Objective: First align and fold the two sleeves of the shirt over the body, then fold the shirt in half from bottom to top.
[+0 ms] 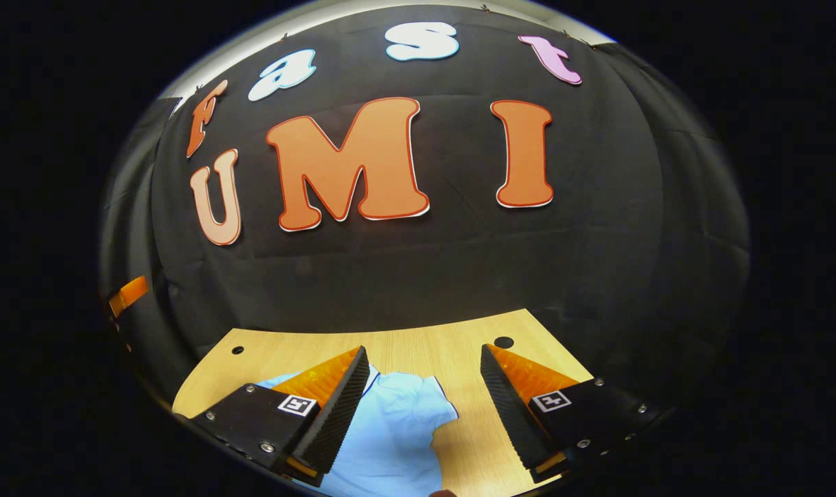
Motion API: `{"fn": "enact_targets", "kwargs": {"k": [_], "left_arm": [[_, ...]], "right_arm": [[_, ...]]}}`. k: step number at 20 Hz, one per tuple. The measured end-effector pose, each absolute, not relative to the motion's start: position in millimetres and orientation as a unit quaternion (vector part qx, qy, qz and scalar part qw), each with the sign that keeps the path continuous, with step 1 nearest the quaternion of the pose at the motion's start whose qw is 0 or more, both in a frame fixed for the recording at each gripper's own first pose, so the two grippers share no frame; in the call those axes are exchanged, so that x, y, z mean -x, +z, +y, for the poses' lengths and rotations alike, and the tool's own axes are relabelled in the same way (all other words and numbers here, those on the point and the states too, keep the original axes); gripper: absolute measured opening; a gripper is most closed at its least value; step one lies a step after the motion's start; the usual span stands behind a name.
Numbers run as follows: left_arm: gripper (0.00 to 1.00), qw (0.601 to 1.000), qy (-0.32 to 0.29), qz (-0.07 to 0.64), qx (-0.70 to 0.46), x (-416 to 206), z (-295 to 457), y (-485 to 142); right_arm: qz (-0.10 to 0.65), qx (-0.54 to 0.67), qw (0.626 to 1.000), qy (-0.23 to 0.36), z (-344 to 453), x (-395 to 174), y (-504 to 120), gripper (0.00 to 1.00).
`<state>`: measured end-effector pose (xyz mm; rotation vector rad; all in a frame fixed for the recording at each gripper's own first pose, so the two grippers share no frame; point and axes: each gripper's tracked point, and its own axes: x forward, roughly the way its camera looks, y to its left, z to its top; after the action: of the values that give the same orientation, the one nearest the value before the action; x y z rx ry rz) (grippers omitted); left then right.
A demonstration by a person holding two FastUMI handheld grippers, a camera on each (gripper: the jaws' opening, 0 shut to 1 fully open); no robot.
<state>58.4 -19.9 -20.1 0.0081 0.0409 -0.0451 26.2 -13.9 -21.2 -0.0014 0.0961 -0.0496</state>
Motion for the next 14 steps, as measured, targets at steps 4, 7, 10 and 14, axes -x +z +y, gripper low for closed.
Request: {"fn": "enact_targets", "kwargs": {"k": [4, 7, 10, 14], "left_arm": [[1.0, 0.999, -0.029, 0.026, -0.001, -62, -13, -24], [1.0, 0.999, -0.029, 0.023, 0.001, -60, -7, -22], [1.0, 0.999, -0.025, 0.019, -0.003, -57, -2, -21], [1.0, 0.999, -0.021, 0.024, 0.0, -56, 6, -25]], "right_arm": [[0.067, 0.003, 0.997, -0.025, -7, -25, -31, 0.98], [0.078, -0.003, 0.997, -0.022, -2, -30, -34, 0.98], [0.101, -0.007, 0.995, -0.022, -4, -36, -43, 0.98], [0.148, -0.002, 0.989, -0.025, -11, -55, -58, 0.98]]}}
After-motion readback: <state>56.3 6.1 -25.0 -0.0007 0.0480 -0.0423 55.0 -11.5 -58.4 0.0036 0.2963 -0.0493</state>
